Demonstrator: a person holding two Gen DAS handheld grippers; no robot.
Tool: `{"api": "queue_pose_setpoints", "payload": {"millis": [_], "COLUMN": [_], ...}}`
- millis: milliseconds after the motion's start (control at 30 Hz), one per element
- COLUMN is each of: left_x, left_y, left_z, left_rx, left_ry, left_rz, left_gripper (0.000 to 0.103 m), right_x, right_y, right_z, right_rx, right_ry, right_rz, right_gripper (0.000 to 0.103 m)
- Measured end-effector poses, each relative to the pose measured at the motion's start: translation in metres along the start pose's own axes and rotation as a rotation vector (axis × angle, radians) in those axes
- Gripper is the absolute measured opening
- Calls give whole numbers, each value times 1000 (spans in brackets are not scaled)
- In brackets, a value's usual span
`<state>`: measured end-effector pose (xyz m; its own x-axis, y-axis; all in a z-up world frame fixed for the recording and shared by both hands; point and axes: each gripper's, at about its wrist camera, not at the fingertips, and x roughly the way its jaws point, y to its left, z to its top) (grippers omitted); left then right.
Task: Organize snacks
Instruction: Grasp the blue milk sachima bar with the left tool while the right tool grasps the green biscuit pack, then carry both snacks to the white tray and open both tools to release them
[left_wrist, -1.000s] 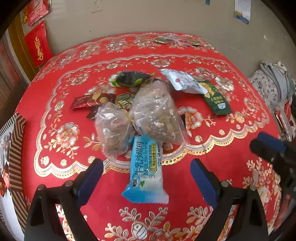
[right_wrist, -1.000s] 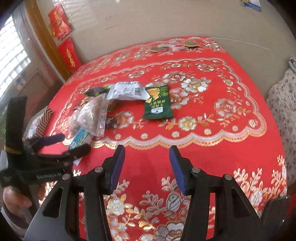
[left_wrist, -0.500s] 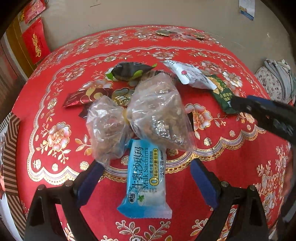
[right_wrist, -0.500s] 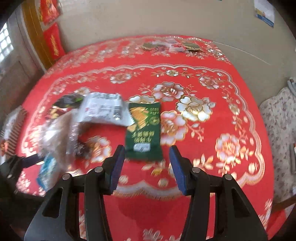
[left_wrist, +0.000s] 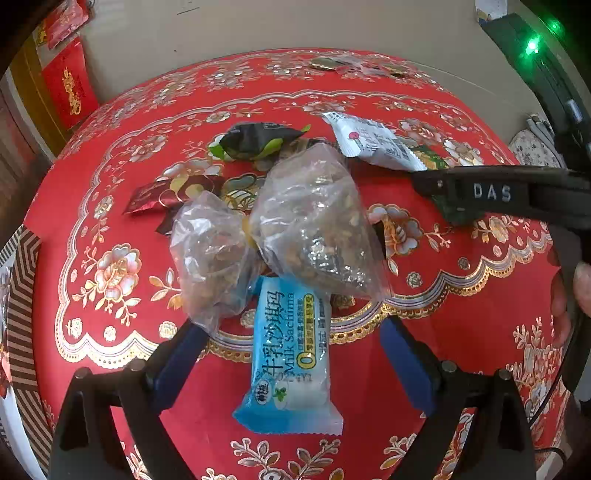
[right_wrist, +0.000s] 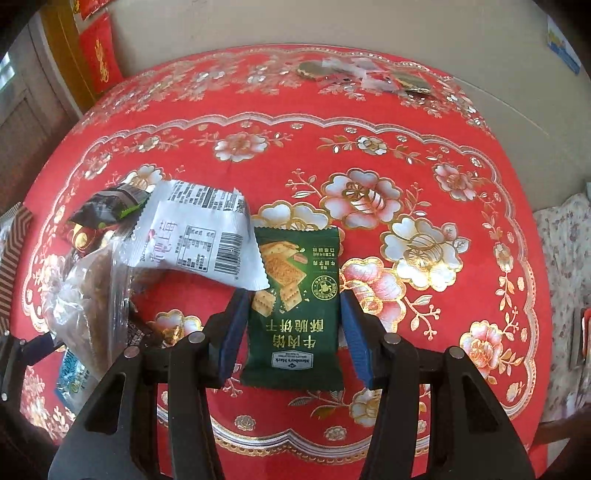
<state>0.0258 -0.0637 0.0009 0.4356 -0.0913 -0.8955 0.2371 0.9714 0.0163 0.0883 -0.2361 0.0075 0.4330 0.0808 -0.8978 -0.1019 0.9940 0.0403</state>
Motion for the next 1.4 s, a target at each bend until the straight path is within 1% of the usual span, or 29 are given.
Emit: {"api": "queue_pose_setpoints", "payload": {"millis": [67,133,167,200,267,300,367,433,500,600,667,833,1067,1400], "left_x": [-1,-2,-4,-7,-11,-13,-17,-19,-19,-23,-26,-39,-53,-72], "left_y": [0,2,3,4,7,10,16,22,26,28,29,35,43,68], "left_z": [-1,-3,-5,-6,-8,-9,-11,-12,-13,-19,-24,-37,-50,-59], "left_rx": [2,1,0,5,15,17,17,8,0,2,7,14,3,-33], "left_ry": [-4,-15,-23,-32,-45,-48,-47,-47,-46,-52,-55,-73,-102,-151], "left_rz": [-6,-18,-16,-4,-12,-13,-17,-21,-34,-35,-30,-28,-8,38], "left_gripper": [96,95,88,84,66,61,42,34,32,32,32,32,32,32], "right_x": [0,-3,-5,-7,-13,-17,-26,-34,-40,-52,-58,-71,-74,-84], "right_y": [6,5,3,1,-5,-8,-17,-23,-26,-24,-20,2,33,92], "right_z": [-2,-6,-9,-13,-24,-31,-46,-60,-72,-90,-98,-120,-128,-122], "right_rx": [-42,-47,-47,-48,-36,-25,9,35,53,76,78,43,5,-91], "right_ry": [-3,-4,-6,-13,-24,-30,-50,-65,-80,-103,-119,-135,-134,-150], "right_rz": [-27,-28,-34,-42,-31,-24,-2,10,27,72,86,123,176,233], "right_gripper": [50,46,46,46,46,46,45,45,45,45,45,45,45,45]}}
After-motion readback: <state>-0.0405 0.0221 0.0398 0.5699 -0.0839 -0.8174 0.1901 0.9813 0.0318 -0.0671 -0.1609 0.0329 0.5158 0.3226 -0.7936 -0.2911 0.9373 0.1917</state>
